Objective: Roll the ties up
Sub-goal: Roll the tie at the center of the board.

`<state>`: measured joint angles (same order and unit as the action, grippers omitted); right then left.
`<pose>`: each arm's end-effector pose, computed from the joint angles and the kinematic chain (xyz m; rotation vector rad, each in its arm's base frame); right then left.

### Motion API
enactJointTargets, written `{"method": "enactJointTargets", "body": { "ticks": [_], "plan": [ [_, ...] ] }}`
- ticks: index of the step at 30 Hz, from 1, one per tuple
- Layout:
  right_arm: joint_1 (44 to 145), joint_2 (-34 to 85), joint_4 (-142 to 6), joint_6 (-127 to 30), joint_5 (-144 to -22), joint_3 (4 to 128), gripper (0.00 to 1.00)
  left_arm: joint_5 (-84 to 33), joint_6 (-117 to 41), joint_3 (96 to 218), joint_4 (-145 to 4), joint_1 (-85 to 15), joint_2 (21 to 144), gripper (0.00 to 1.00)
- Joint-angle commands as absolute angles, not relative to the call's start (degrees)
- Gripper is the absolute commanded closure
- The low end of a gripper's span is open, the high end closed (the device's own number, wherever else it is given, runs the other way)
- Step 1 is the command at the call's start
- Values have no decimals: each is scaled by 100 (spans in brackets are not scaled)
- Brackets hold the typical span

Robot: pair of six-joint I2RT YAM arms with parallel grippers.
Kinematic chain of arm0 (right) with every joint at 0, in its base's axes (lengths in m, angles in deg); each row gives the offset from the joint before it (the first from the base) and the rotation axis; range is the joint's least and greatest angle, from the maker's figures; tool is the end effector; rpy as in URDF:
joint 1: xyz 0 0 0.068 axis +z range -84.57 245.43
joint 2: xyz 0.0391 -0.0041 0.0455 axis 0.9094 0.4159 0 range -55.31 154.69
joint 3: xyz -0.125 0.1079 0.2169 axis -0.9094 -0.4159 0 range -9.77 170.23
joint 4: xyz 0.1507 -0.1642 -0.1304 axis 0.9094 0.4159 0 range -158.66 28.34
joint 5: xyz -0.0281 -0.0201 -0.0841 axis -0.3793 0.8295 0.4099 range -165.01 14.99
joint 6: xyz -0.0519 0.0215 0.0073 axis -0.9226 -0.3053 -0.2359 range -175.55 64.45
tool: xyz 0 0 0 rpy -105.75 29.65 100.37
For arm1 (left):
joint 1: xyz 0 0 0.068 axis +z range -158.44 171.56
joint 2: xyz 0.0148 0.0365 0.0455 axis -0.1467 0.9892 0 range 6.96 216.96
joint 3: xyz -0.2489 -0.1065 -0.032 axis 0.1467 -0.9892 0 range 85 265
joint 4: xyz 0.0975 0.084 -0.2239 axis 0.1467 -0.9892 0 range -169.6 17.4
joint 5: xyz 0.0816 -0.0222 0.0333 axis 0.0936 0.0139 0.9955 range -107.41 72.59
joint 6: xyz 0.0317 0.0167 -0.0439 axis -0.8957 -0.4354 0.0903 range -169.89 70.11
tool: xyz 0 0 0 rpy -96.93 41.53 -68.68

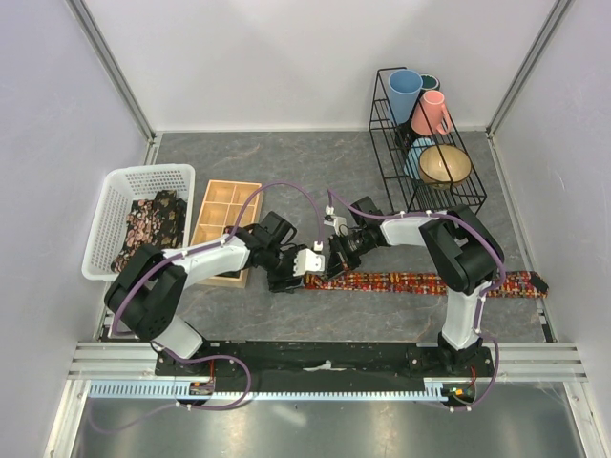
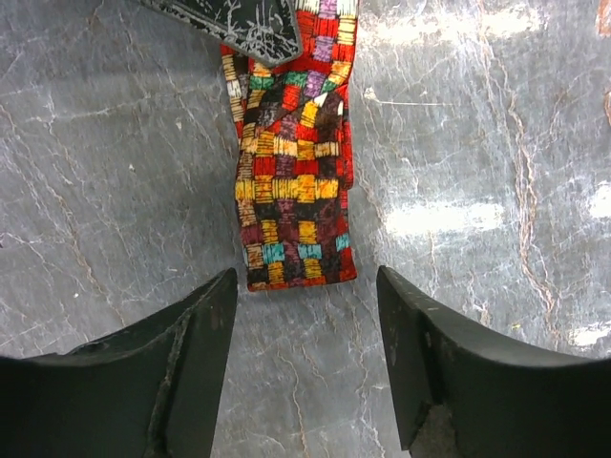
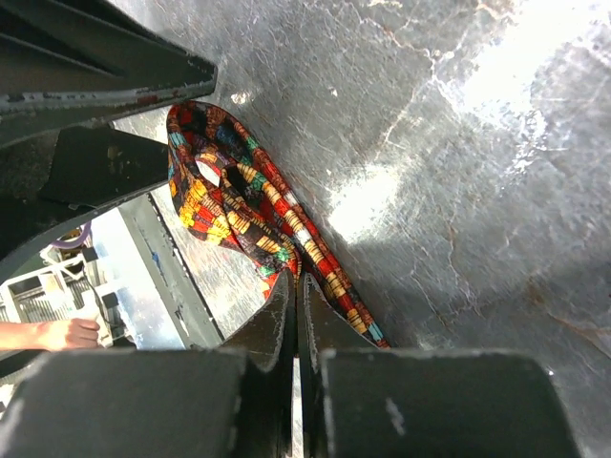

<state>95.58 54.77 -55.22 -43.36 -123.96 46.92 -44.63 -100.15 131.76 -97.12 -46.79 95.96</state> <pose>0.2809 0.1976 0.1111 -0.6851 2.6852 1.3756 0.2064 -0.1865 0.1589 1.9342 1.7938 -0.5781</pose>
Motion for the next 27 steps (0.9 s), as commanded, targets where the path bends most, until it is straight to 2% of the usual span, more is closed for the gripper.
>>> {"method": "enactJointTargets", "body": {
  "ticks": [1,10,19,27],
  "plan": [
    [9557,5639,-5556,-4535,-12019,4824,100,-4624,-10078,13333,-9563,-4676,9670,37],
    [9557,5701,-5600,-4474,-11931,4815,100,-5027,-9666,13738,-9519,-4711,9635,51],
    [9549,5754,-5670,-4325,-11931,4841,100,-5380,-9270,14160,-9484,-5071,9898,55],
    [9549,5675,-5758,-4263,-12010,4806,100,-4809,-9269,14301,-9431,-5387,10399,58]
  ]
}}
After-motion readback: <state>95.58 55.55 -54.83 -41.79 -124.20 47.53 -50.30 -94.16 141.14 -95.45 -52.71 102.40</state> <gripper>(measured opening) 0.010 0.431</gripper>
